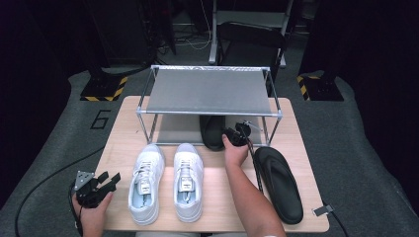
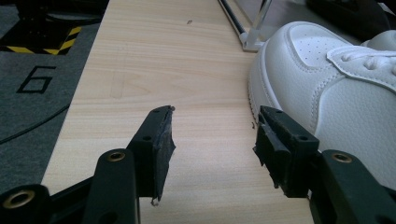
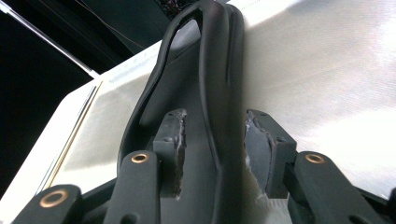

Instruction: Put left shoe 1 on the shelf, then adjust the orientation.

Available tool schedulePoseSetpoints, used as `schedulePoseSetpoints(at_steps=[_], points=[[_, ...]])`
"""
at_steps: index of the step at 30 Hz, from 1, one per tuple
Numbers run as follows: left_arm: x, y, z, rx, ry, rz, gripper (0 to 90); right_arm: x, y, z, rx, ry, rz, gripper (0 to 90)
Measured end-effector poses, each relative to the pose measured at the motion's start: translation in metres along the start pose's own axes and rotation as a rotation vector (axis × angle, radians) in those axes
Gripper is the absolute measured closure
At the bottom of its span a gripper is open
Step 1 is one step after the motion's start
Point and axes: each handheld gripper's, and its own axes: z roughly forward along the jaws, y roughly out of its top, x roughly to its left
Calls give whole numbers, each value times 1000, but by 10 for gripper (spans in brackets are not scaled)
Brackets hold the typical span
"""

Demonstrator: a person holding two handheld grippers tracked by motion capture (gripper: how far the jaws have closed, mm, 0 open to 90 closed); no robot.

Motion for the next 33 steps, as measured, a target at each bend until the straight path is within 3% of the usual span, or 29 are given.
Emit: schedulePoseSetpoints(at_steps=[3,6,8,10,11,18,28,29,32,33], points=[[-3,0,1,11,-4,6,454,-3,-2,-14,-23,6,-18,587],[-4,0,3,-1,-2,15,454,-1,-3,-23,-11,5,-28,592],[-5,0,3,4,-4,15,454,0,-6,-35,-17,28,-67,604],[-5,0,3,0,-3,10,454,0,-8,-41,-10,23,-72,606],[-5,0,3,5,-3,7,454,-2,-12,-52,-11,37,-97,608],[-6,2,5,16,-8,13,454,-3,-24,-88,-1,68,-161,609],[-7,2,6,20,-12,24,453,-4,-37,-126,-12,69,-223,603],[-7,2,7,22,-11,25,454,-6,-41,-137,-19,62,-253,603],[-7,2,8,7,-7,24,454,-9,-43,-145,-14,62,-253,599],[-8,2,7,27,-14,30,454,-13,-47,-151,-2,68,-245,593]])
